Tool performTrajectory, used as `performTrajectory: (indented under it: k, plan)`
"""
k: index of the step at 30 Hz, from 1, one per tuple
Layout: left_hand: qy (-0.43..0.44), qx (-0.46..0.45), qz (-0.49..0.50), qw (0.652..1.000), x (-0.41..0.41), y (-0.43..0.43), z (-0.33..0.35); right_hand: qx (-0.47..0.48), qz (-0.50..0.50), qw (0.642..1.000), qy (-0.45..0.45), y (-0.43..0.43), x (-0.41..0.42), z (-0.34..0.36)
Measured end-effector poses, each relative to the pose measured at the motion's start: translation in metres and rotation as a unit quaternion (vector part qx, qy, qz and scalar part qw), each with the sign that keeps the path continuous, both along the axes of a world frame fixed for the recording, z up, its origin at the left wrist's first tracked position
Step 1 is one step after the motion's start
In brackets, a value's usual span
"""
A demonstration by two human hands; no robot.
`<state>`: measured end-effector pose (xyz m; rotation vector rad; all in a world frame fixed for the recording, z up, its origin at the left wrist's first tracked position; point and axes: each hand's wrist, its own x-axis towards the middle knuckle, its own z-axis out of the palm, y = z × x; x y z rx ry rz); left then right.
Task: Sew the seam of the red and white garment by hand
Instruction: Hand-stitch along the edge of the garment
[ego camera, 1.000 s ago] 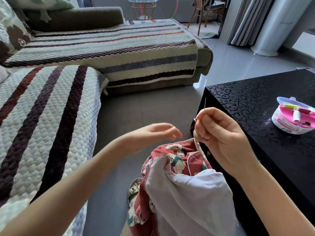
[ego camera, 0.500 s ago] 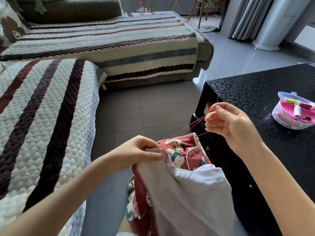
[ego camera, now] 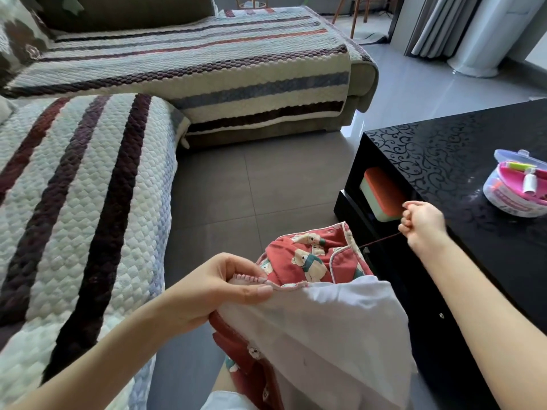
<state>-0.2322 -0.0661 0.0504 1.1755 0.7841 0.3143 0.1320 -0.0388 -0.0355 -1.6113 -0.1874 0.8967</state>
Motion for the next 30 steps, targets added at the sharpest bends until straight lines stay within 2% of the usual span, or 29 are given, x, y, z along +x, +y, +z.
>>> performTrajectory:
  k: [2, 3, 5, 7, 9, 11, 18, 26, 30]
  plan:
    - [-0.003, 0.000, -0.007, 1.000, 0.002, -0.001, 0.002, 0.006, 0.150, 0.979, -0.139, -0.010, -0.040, 0.015]
    - [-0.005, 0.002, -0.010, 1.000, 0.003, -0.002, 0.003, 0.030, 0.234, 0.959, -0.156, -0.019, -0.062, 0.027]
    - [-0.008, 0.010, -0.019, 1.000, 0.005, -0.003, 0.006, 0.090, 0.395, 0.906, -0.124, -0.040, -0.100, 0.054]
    - [-0.013, 0.015, -0.030, 0.999, 0.007, -0.005, 0.011, 0.118, 0.526, 0.836, -0.100, -0.060, -0.124, 0.076]
    - [-0.014, 0.025, -0.037, 0.999, 0.008, -0.007, 0.015, 0.121, 0.611, 0.775, -0.102, -0.073, -0.138, 0.090]
    - [-0.016, 0.031, -0.041, 0.999, 0.008, -0.009, 0.018, 0.103, 0.648, 0.748, -0.100, -0.079, -0.143, 0.096]
    - [-0.012, 0.035, -0.043, 0.998, 0.005, -0.009, 0.020, 0.089, 0.663, 0.736, -0.108, -0.080, -0.133, 0.092]
    - [-0.005, 0.052, -0.054, 0.997, 0.004, -0.008, 0.021, 0.109, 0.658, 0.745, -0.001, -0.079, -0.115, 0.084]
    - [-0.005, 0.053, -0.068, 0.996, 0.002, -0.007, 0.021, 0.142, 0.622, 0.767, 0.058, -0.077, -0.105, 0.081]
